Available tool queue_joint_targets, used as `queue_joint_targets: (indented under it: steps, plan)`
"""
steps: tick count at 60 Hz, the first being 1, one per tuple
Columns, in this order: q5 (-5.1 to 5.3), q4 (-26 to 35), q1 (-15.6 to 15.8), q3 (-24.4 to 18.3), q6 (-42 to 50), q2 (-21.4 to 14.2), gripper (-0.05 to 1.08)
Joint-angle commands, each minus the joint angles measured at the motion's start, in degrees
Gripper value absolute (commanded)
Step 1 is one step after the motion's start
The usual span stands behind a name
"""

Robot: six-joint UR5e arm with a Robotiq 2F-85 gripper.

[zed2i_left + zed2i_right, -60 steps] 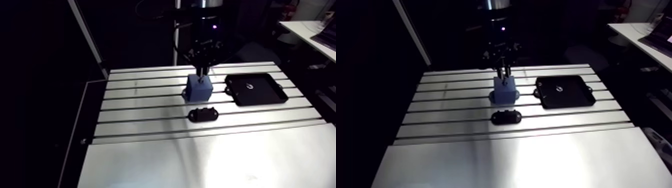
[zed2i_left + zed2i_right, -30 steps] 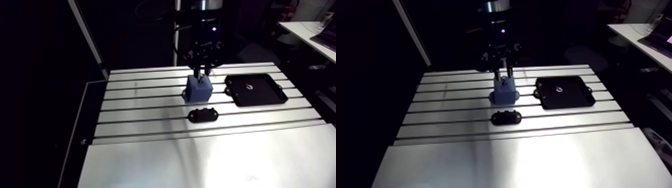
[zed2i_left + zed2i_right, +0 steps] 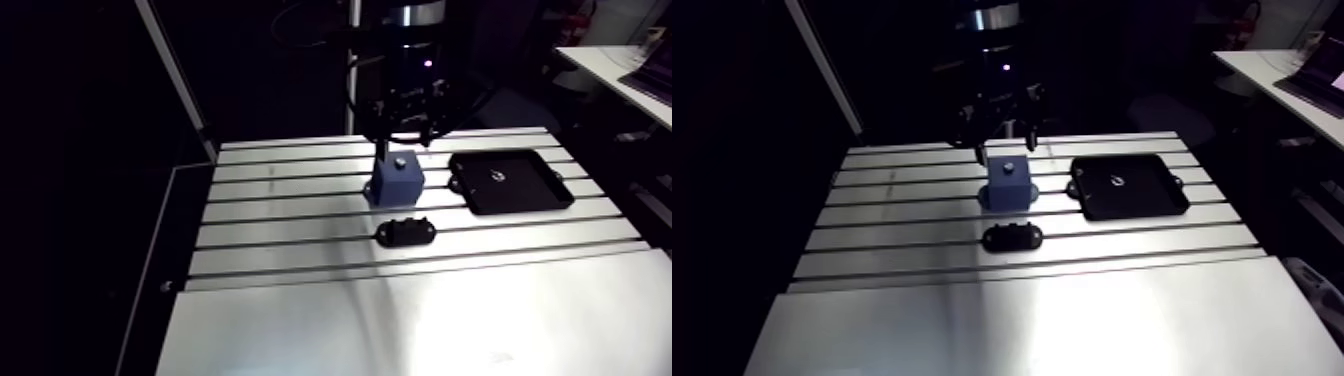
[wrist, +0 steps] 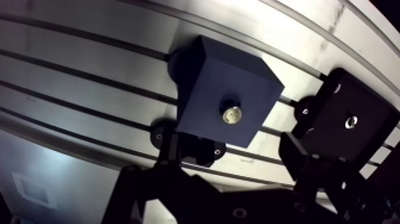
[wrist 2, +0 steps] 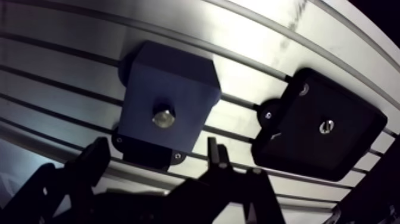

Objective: Pick up the M10 bolt and insert it into the hex recess until seated.

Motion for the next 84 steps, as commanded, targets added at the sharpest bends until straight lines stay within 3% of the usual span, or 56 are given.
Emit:
queue_joint_targets:
  steps: [1, 37, 47, 54, 68, 84]
  plan:
    - [0.07, 0.07, -0.01, 0.01, 0.00, -0.32, 0.10]
    - [0.25, -0.95, -0.26, 0.61, 1.93, -1.22, 0.11]
    - [0.85, -3.61, -0.80, 1.12, 5.53, -1.31, 0.17]
    - [0.52, -3.96, -0.39, 2.63, 11.26, -1.64, 0.18]
    - [0.96, -6.74, -0.10, 5.25, 17.71, -2.77, 0.27]
    - [1.10, -9.43, -0.19, 6.25, 20.84, -2.89, 0.36]
